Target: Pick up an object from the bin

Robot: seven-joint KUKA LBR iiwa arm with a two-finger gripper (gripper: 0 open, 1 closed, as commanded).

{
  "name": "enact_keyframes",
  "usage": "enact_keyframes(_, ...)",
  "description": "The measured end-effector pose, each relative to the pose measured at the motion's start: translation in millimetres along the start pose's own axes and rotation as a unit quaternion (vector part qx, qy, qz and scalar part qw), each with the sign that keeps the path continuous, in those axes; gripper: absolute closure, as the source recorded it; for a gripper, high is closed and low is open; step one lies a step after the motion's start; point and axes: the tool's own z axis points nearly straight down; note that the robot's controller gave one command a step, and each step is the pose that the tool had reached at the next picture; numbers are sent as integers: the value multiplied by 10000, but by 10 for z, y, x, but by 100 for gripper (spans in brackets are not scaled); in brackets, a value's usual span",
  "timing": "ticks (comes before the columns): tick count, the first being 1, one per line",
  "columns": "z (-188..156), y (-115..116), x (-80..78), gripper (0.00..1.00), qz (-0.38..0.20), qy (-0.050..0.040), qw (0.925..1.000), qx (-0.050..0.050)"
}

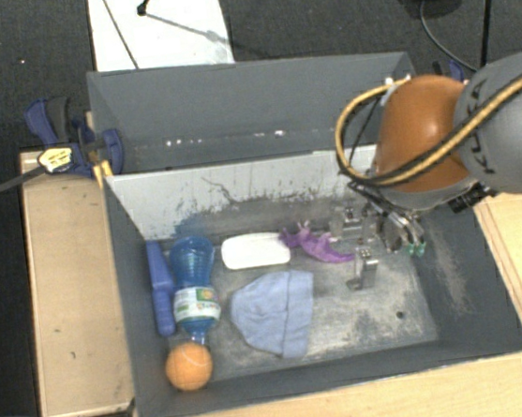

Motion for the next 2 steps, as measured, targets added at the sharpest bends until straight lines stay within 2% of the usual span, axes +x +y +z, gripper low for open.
enact_keyframes(1, -10, 140, -103, 0, -59, -13, 10000, 0)
enact_keyframes(2, 46, 139, -201, 0, 124, -26, 9999, -1)
